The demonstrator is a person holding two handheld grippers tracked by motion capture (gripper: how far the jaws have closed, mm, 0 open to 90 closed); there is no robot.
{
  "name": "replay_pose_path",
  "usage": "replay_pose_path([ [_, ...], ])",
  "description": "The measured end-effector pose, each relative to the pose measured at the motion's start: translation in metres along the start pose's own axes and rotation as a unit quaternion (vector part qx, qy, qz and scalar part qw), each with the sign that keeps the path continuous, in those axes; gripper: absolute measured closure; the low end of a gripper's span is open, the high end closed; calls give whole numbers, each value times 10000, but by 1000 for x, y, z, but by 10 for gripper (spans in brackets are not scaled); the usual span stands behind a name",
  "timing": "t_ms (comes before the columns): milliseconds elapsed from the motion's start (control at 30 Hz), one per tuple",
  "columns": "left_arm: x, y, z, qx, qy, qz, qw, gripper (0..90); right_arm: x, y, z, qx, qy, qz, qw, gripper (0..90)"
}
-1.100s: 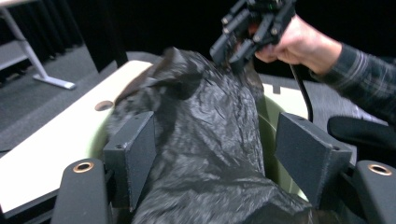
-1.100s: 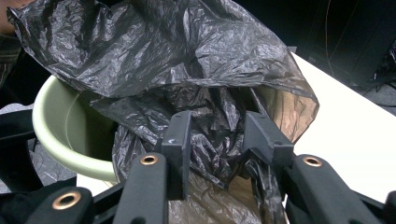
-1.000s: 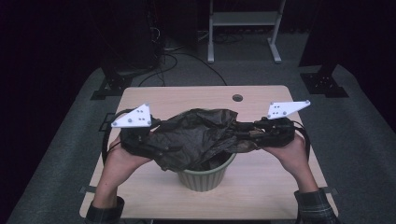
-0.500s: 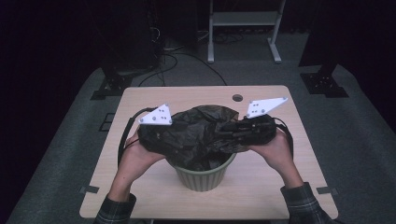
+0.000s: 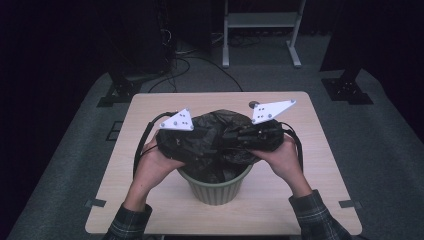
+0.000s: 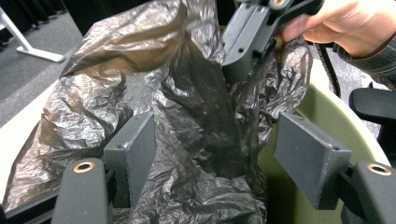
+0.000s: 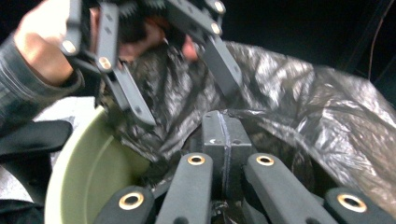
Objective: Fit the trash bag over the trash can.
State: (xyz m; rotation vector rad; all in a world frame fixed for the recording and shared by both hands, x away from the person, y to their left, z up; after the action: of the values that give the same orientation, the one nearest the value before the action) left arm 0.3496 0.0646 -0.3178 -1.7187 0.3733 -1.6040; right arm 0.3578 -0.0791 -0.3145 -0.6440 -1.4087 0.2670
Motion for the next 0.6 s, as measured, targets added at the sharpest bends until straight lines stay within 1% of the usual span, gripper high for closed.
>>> replay_pose_path([
  [33, 1, 3, 0, -10, -13, -11, 10000, 288, 4, -1, 2, 42, -15, -75, 10000, 898],
  [100, 2, 4, 0, -40, 11, -12, 10000, 310, 7, -1, 3, 31, -48, -101, 9999, 898],
  [133, 3, 6, 0, -39, -5, -15, 10000, 310, 7, -1, 3, 31, -48, -101, 9999, 898],
  [167, 3, 7, 0, -34, 25, 12, 10000, 313, 8, -1, 4, 18, -66, -117, 9999, 898],
  [200, 3, 7, 0, -39, 40, 27, 10000, 343, 10, -1, 4, 37, -80, -141, 9999, 898],
  [267, 4, 9, 2, 33, 30, 32, 10000, 352, 10, 0, 4, 25, -86, -133, 9999, 898],
  [367, 6, 10, 4, 79, -1, 16, 10000, 418, 9, 0, 4, 23, -62, -164, 9998, 898],
  [400, 5, 10, 5, 100, 12, 54, 9999, 462, 9, -1, 4, 16, -70, -172, 9998, 898],
  [600, 4, 10, 10, 180, -53, 98, 9998, 828, 9, -4, 5, 50, -74, -236, 9997, 898],
])
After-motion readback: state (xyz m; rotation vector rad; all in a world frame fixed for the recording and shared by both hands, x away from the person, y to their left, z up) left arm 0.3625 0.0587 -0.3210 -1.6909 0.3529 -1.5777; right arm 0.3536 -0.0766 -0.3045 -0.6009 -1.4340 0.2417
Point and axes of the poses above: each handheld gripper's, and its own axes: y roughly forward along the jaws, x roughly out of its top, z roughly to its left, the point moved 7 cm from there along y, roughly forward along the jaws, and after that the axes turned 10 degrees about z, right-handed, at the moved point
